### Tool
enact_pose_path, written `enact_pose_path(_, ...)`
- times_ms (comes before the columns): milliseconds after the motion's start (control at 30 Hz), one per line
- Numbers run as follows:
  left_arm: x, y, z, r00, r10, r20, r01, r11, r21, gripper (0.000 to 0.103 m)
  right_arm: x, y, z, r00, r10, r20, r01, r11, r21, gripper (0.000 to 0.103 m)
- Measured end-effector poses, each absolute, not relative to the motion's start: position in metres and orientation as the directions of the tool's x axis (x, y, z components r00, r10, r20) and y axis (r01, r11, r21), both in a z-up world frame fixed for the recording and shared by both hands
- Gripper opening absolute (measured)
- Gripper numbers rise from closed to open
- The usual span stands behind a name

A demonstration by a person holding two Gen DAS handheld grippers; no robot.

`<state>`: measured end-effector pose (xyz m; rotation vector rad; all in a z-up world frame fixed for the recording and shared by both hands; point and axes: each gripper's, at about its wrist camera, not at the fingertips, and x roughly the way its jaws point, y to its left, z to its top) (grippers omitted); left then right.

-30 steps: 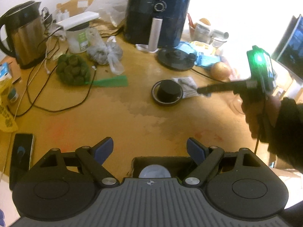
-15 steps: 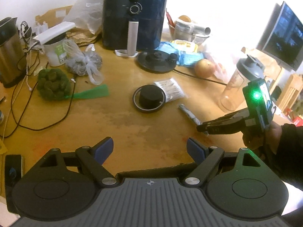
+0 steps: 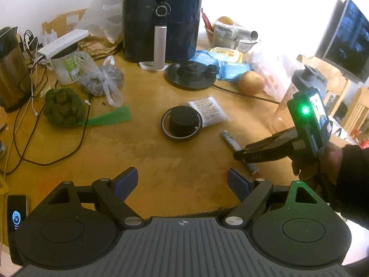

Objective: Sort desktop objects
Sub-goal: 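Lift the marbled stick off the table with the right tool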

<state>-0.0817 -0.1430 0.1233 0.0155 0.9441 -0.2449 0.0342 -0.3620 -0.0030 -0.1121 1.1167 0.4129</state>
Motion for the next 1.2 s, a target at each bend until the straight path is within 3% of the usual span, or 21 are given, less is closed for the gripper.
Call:
enact_pose_path(167, -0.081, -0.139, 0.122, 0.555, -0.195, -0.809, 0.197, 0.975, -0.099, 0.085, 0.041, -0.356, -0.006, 0.374, 0.246, -0.894, -0.387, 0.918, 0.091, 0.034)
enact_pose_path(333, -0.076, -0.138, 0.119, 0.543, -0.187, -0.818, 0.181, 0.978, -0.104, 0.085, 0.042, -0.351, -0.006, 0.386, 0.194, -0.902, -0.392, 0.919, 0.03, 0.017)
enact_pose_path(1200, -0.02, -0.125, 0.115, 0.511, -0.26, -0.819, 0.296, 0.948, -0.116, 0.086, 0.004, -0.39, 0.052, 0.464, 0.242, -0.852, -0.257, 0.957, 0.132, 0.017)
